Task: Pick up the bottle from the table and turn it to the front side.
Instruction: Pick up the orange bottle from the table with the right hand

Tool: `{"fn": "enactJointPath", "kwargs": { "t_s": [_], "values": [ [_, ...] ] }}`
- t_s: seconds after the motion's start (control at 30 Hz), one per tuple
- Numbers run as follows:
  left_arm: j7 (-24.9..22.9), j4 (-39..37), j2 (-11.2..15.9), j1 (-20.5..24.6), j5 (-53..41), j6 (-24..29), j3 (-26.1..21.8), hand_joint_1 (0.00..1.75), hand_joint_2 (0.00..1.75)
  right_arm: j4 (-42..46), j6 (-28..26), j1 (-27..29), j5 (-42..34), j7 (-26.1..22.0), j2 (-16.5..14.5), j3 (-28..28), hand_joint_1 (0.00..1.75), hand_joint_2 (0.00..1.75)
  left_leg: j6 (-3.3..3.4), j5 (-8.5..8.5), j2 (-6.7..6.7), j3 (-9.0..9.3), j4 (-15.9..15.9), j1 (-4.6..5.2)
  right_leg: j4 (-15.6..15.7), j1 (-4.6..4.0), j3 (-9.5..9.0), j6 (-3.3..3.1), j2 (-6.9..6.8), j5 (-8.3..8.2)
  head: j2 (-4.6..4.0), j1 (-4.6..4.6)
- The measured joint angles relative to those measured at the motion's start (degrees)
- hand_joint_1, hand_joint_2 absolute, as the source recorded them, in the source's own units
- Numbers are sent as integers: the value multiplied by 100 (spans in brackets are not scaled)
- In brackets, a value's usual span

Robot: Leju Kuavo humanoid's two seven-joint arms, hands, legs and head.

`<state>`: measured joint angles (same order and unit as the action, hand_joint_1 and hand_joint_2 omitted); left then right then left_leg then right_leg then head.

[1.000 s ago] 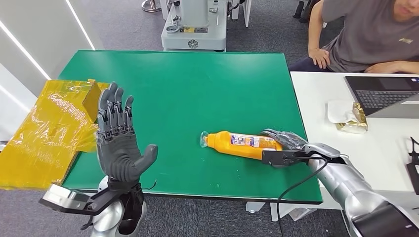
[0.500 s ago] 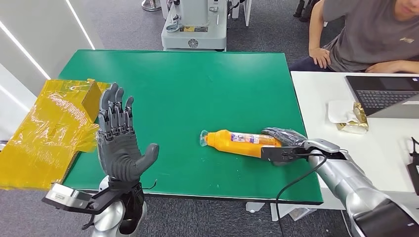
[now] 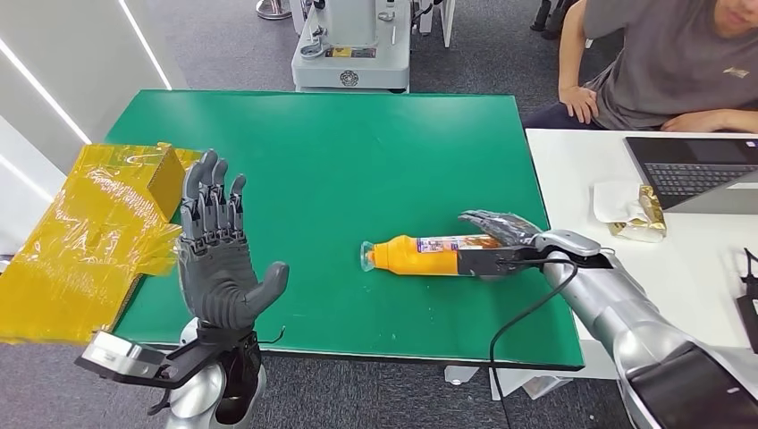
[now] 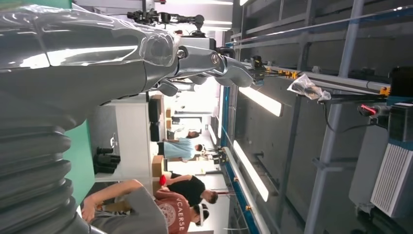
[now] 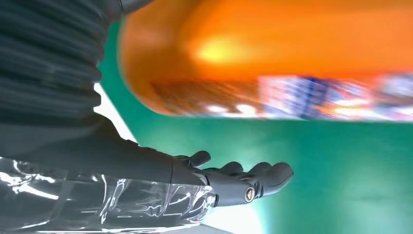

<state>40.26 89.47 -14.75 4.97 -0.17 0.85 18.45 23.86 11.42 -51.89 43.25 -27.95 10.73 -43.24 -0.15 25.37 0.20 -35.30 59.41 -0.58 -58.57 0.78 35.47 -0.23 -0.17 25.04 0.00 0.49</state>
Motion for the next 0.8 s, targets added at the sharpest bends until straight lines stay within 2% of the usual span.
{"fn": "enactJointPath", "kwargs": {
  "t_s": [0.27,0.57,0.8],
  "values": [
    [0,1,-2,2,13,-42,0,0,175,-36,40,-218,7,65,-553,-140,0,175,-1,-1,-3,-1,0,-2,0,-2,3,-2,-3,2,0,-1],
    [0,-3,-2,3,19,-55,0,0,175,-197,65,-284,-32,65,-745,-215,0,175,0,0,-3,-5,1,1,4,0,3,-1,-2,1,0,-1],
    [0,-3,-2,3,4,-53,0,0,175,-366,391,-283,162,304,-795,-411,0,175,0,0,-4,-4,0,-1,4,-1,4,-1,-3,2,0,-1]
  ]
}}
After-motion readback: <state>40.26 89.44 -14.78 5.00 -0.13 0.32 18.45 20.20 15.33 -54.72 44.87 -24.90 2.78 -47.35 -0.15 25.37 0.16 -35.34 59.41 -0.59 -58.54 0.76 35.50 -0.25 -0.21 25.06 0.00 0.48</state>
